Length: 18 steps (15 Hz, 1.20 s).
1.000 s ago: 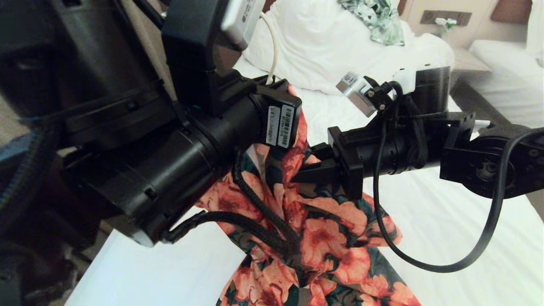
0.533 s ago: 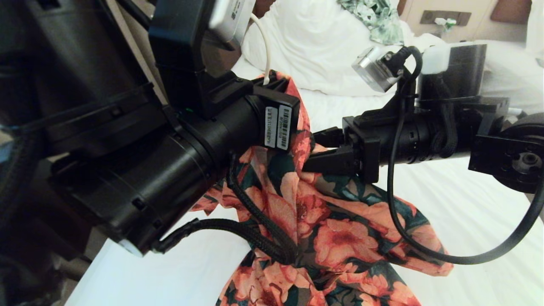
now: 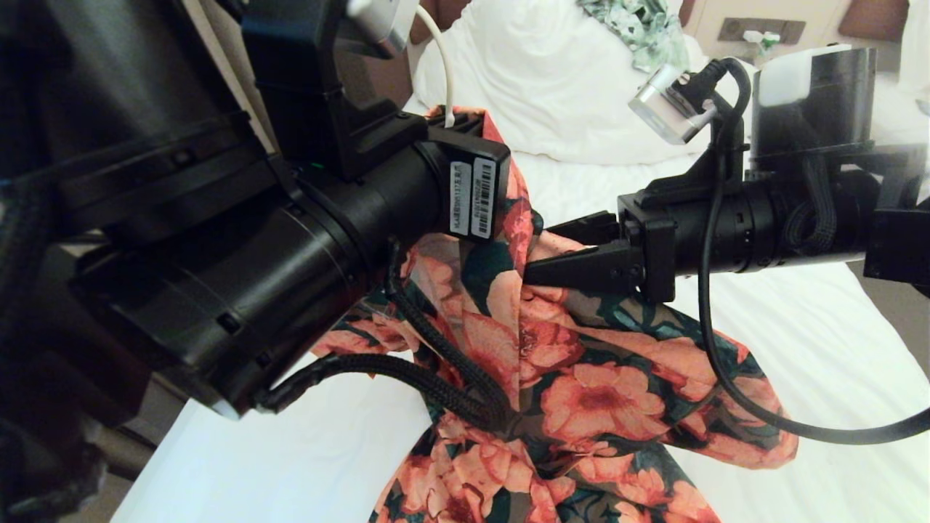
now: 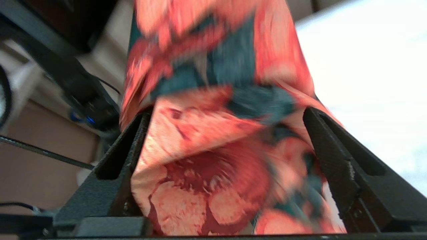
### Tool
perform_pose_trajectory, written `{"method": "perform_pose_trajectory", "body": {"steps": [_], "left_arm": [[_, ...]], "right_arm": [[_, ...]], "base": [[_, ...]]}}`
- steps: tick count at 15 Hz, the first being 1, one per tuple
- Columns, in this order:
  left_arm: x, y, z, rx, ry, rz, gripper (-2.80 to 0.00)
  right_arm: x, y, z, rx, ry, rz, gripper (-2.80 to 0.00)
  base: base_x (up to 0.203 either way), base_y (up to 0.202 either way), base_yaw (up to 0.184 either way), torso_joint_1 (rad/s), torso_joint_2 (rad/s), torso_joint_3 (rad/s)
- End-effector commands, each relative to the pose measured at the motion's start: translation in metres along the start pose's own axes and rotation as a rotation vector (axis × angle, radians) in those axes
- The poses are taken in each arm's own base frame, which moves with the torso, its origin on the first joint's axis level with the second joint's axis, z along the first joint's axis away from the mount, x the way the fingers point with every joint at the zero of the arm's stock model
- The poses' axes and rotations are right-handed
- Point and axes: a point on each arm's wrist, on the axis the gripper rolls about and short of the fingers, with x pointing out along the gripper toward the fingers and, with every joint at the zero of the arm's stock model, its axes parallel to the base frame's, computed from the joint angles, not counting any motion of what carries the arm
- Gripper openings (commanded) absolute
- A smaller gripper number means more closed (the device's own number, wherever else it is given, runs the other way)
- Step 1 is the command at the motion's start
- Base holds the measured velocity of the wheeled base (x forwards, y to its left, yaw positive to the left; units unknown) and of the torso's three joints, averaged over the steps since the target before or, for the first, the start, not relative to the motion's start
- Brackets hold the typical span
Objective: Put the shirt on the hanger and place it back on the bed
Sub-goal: Take the clothes hanger out of the clothes
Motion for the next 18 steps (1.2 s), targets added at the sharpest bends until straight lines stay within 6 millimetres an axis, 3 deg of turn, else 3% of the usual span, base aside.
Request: {"method": "perform_pose_trajectory", "body": {"steps": [1, 9, 18], "left_arm": [[0.000, 0.001, 0.001, -0.003, -0.005, 0.007, -2.80], [-0.001, -0.002, -0.010, 0.020, 0.025, -0.004, -2.80], [0.005, -0.006, -0.012, 0.056, 0.032, -0.004, -2.80]], "right_arm": [[-0.005, 0.004, -0.003, -0.016, 0.045, -0.017, 0.00], [-0.024, 0.014, -0.007, -0.050, 0.142, -0.087, 0.00], [-0.076, 0.032, 0.002, -0.070, 0.134, -0.088, 0.00]], "base": [[0.000, 0.000, 0.000, 0.000, 0.00, 0.000], [0.000, 0.000, 0.000, 0.000, 0.00, 0.000], [0.000, 0.000, 0.000, 0.000, 0.00, 0.000]]}}
